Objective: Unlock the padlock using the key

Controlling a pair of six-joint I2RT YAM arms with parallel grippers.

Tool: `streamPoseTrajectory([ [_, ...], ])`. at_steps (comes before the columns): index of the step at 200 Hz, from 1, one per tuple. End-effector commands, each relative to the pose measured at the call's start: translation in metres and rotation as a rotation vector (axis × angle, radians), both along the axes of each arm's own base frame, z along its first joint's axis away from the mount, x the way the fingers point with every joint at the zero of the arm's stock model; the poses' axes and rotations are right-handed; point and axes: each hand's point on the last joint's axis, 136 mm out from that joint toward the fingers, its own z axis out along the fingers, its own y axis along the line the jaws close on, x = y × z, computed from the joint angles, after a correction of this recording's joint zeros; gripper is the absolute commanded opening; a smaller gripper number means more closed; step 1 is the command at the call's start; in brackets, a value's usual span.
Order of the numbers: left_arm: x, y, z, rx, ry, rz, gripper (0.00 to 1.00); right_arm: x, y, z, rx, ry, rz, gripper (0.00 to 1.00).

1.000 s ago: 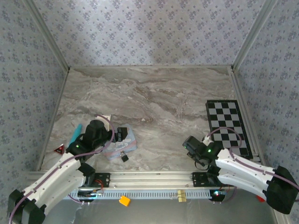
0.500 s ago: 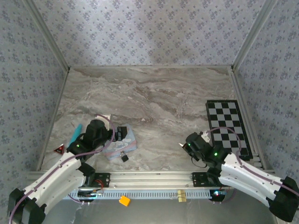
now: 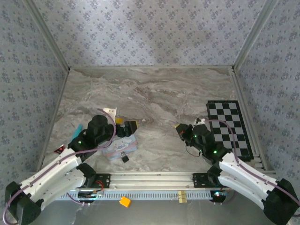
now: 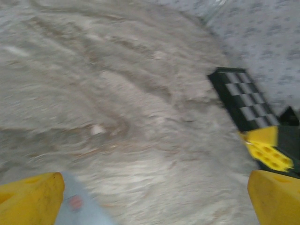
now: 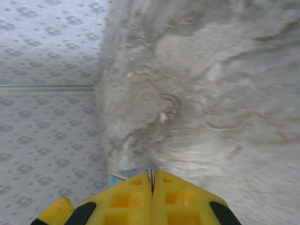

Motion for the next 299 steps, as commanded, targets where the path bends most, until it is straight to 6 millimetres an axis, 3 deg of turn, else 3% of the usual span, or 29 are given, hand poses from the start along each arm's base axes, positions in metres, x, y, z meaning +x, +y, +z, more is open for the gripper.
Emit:
streamPoseTrajectory([
  [1, -0.007, -0.031, 0.035, -0.116, -0.041, -0.091, 0.99, 0.011, 0.016, 0.041, 0.142, -0.115, 0.035, 0.00],
  [50, -0.013, -0.076, 0.059, -0.261, -0.034, -0.217, 0.97, 0.022, 0.050, 0.064, 0.280, -0.142, 0.114, 0.00],
  [76, -0.006, -0.086, 0.062, -0.282, -0.033, -0.213, 0.84, 0.021, 0.072, 0.071, 0.333, -0.157, 0.164, 0.00],
  [107, 0.000, -0.092, 0.051, -0.260, -0.016, -0.200, 0.68, 0.018, 0.092, 0.078, 0.369, -0.163, 0.236, 0.00],
  [162, 0.005, -0.092, 0.037, -0.235, 0.017, -0.176, 0.57, 0.010, 0.098, 0.080, 0.373, -0.169, 0.262, 0.00],
  [240, 0.006, -0.096, 0.035, -0.216, 0.012, -0.187, 0.36, 0.002, 0.108, 0.077, 0.352, -0.159, 0.297, 0.00],
  [299, 0.005, -0.095, 0.034, -0.207, 0.013, -0.186, 0.29, 0.001, 0.113, 0.074, 0.352, -0.146, 0.313, 0.00],
])
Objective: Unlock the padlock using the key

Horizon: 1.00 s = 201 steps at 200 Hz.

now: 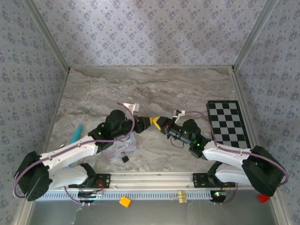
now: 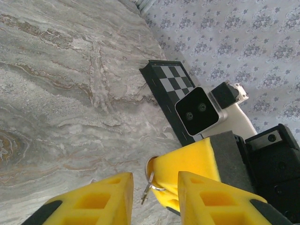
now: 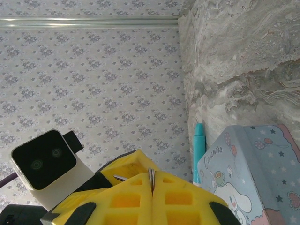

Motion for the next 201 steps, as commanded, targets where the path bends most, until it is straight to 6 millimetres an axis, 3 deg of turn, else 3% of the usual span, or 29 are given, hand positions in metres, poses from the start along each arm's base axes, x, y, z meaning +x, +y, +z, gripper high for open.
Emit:
streamPoseTrajectory([
  [1, 0.002, -0.005, 0.024, -0.030, -0.053, -0.004, 0.29, 0.000, 0.009, 0.016, 0.025, -0.032, 0.027, 0.00],
  [100, 0.008, -0.005, 0.020, -0.002, -0.045, 0.018, 0.07, 0.003, 0.014, 0.016, 0.031, -0.030, 0.038, 0.00],
  [115, 0.009, -0.003, 0.018, 0.003, -0.042, 0.029, 0.08, 0.004, 0.013, 0.014, 0.029, -0.026, 0.033, 0.00],
  [127, 0.010, -0.002, 0.016, 0.010, -0.037, 0.035, 0.21, 0.005, 0.013, 0.014, 0.030, -0.026, 0.030, 0.00],
  [136, 0.010, -0.001, 0.015, 0.016, -0.036, 0.039, 0.24, 0.004, 0.012, 0.013, 0.029, -0.024, 0.031, 0.00],
  [201, 0.012, -0.003, 0.006, 0.044, -0.019, 0.039, 0.26, 0.005, 0.011, 0.014, 0.030, -0.026, 0.020, 0.00],
])
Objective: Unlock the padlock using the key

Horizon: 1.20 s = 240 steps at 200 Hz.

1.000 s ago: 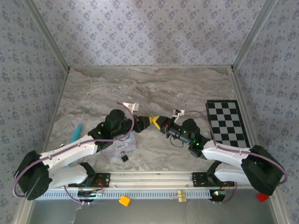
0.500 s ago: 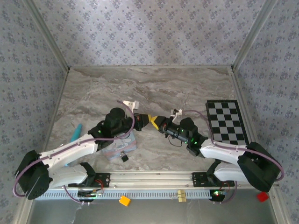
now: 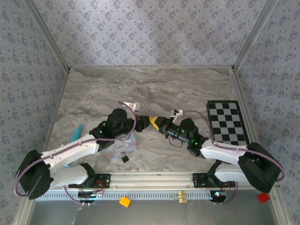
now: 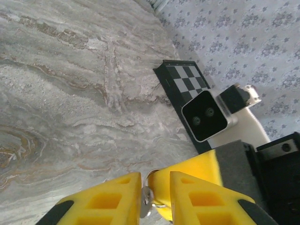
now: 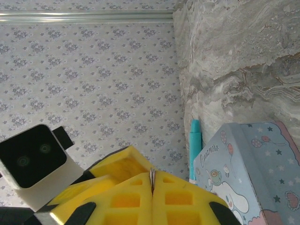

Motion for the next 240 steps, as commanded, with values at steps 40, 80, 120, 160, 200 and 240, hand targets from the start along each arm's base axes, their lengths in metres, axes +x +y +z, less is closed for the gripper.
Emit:
streamPoseTrajectory([
  [40, 0.002, 0.000, 0.012, -0.024, -0.037, 0.006, 0.43, 0.003, -0.005, 0.018, 0.045, -0.041, -0.023, 0.00],
  [80, -0.001, 0.010, 0.019, -0.112, -0.094, -0.031, 0.54, 0.005, -0.013, 0.033, 0.069, -0.073, -0.045, 0.00],
  [120, -0.010, 0.016, 0.017, -0.060, -0.226, -0.104, 0.63, 0.004, -0.012, 0.046, 0.066, -0.100, -0.035, 0.00],
  [160, -0.012, 0.026, 0.006, 0.007, -0.394, -0.082, 0.61, 0.003, -0.013, 0.054, 0.068, -0.117, -0.037, 0.00],
  [200, -0.018, 0.008, 0.005, -0.004, -0.402, -0.166, 0.60, 0.000, -0.005, 0.061, 0.078, -0.127, -0.015, 0.00],
  [240, -0.018, -0.009, 0.003, 0.032, -0.421, -0.206, 0.57, -0.006, 0.007, 0.065, 0.083, -0.133, 0.017, 0.00],
])
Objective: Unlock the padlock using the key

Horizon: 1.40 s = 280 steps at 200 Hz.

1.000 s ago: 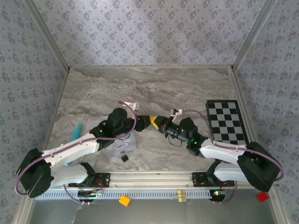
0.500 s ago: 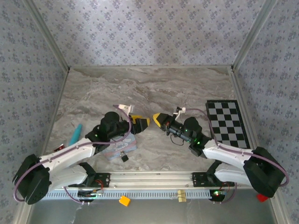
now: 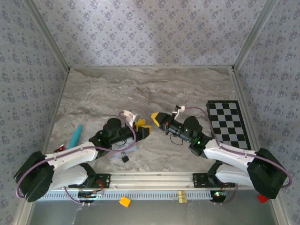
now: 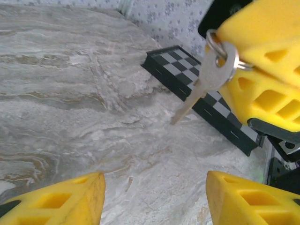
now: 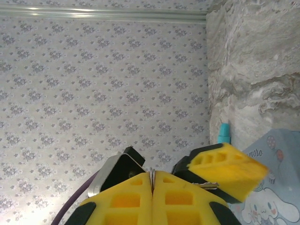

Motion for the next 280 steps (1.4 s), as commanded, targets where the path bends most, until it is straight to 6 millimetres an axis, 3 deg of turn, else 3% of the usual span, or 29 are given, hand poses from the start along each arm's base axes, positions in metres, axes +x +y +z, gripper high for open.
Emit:
streamPoseTrajectory([
  [1, 0.002, -0.015, 0.030, -0.043, -0.094, -0.040, 0.57, -0.001, 0.008, 0.016, 0.019, -0.040, 0.009, 0.00],
  [34, 0.012, -0.010, 0.035, -0.043, -0.118, 0.018, 0.54, -0.002, 0.007, 0.011, 0.016, -0.028, 0.008, 0.00],
  [46, 0.014, -0.010, 0.035, -0.031, -0.125, 0.024, 0.49, -0.003, 0.007, 0.009, 0.011, -0.025, 0.008, 0.00],
  [59, 0.016, -0.010, 0.036, -0.026, -0.136, 0.031, 0.36, -0.004, 0.007, 0.009, 0.010, -0.023, 0.010, 0.00],
  [78, 0.018, -0.007, 0.038, -0.022, -0.151, 0.048, 0.34, -0.004, 0.007, 0.006, 0.002, -0.016, 0.009, 0.00],
  [122, 0.013, -0.008, 0.042, -0.033, -0.185, 0.022, 0.30, -0.003, 0.006, 0.000, -0.009, 0.001, 0.002, 0.00],
  [161, 0.005, -0.011, 0.039, -0.016, -0.199, -0.031, 0.12, -0.001, 0.004, -0.005, -0.022, 0.017, -0.007, 0.00],
  [237, -0.004, -0.004, 0.040, 0.015, -0.238, -0.057, 0.00, 0.004, -0.007, -0.016, -0.055, 0.048, -0.041, 0.00],
  [280, -0.011, 0.001, 0.038, 0.048, -0.245, -0.075, 0.00, 0.005, -0.018, -0.020, -0.103, 0.042, -0.055, 0.00],
])
